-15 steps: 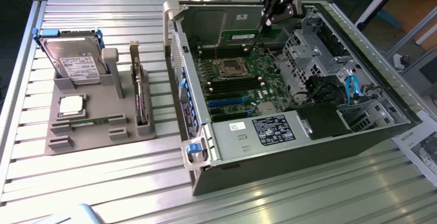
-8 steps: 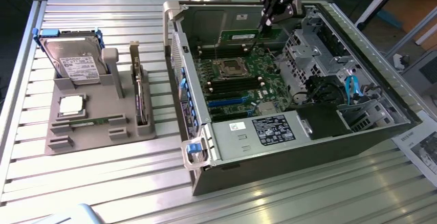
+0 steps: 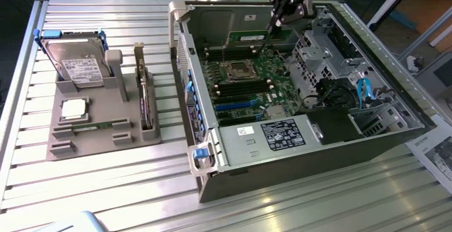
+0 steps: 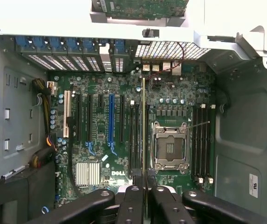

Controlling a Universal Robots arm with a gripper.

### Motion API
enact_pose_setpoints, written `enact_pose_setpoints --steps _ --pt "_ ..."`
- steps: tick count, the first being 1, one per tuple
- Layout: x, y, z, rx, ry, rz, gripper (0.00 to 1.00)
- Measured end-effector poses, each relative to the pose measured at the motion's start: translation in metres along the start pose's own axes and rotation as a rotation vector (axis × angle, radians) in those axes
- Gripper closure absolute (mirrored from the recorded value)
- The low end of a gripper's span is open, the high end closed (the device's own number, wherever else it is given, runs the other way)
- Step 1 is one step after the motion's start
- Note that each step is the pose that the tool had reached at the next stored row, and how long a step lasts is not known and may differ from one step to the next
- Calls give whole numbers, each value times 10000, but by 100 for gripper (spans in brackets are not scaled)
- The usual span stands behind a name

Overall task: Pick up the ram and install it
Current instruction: 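Insert the ram into the slot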

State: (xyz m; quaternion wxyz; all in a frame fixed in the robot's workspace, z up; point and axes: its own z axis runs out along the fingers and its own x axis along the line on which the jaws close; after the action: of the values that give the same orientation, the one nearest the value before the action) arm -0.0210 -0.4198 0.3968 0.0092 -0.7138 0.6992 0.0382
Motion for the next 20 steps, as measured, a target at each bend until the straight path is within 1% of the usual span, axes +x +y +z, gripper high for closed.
enact_pose_setpoints --steps 2,4,8,11,15,18,20 --pt "1 -41 -1 0 0 1 87" --pt "1 -63 0 0 -1 0 87" --pt "1 -66 1 1 0 2 87" --pt "3 -68 33 1 -10 1 87" --pt "9 -71 109 1 -17 0 87" --pt "16 -75 210 5 -20 1 87" --pt "18 -78 247 6 -21 6 87"
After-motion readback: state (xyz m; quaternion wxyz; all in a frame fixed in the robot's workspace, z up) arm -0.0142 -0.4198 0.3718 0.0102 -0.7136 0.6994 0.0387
